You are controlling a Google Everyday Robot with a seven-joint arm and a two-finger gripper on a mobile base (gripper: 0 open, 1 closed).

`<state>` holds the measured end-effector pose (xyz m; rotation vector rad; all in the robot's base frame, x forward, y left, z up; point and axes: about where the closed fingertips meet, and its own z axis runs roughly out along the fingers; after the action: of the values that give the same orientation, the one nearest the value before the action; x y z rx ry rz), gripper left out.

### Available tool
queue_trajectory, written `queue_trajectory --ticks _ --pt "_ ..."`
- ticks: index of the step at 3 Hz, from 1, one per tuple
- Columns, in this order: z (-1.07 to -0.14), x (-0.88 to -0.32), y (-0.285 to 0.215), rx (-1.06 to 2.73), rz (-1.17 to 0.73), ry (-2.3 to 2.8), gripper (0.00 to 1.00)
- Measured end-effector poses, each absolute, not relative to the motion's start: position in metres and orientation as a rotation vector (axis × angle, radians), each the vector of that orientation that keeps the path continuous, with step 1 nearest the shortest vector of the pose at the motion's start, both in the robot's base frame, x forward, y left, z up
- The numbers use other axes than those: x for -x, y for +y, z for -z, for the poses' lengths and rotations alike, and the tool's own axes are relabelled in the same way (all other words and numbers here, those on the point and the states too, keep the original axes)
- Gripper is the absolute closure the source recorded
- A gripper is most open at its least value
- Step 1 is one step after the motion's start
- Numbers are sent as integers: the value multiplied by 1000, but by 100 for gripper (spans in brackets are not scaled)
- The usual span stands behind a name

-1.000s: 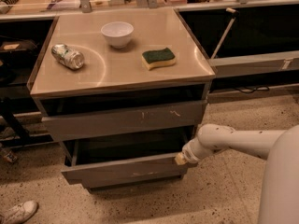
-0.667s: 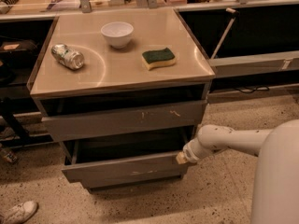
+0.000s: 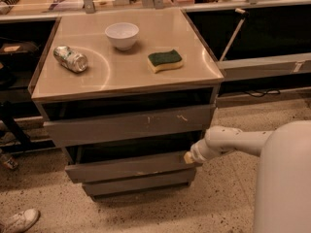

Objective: Close middle drawer

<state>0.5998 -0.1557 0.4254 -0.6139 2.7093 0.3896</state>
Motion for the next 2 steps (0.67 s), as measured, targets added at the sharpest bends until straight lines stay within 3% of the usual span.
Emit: queue_trajectory --ticks 2 --pt "-431 -643 -142 617 -385 2648 100"
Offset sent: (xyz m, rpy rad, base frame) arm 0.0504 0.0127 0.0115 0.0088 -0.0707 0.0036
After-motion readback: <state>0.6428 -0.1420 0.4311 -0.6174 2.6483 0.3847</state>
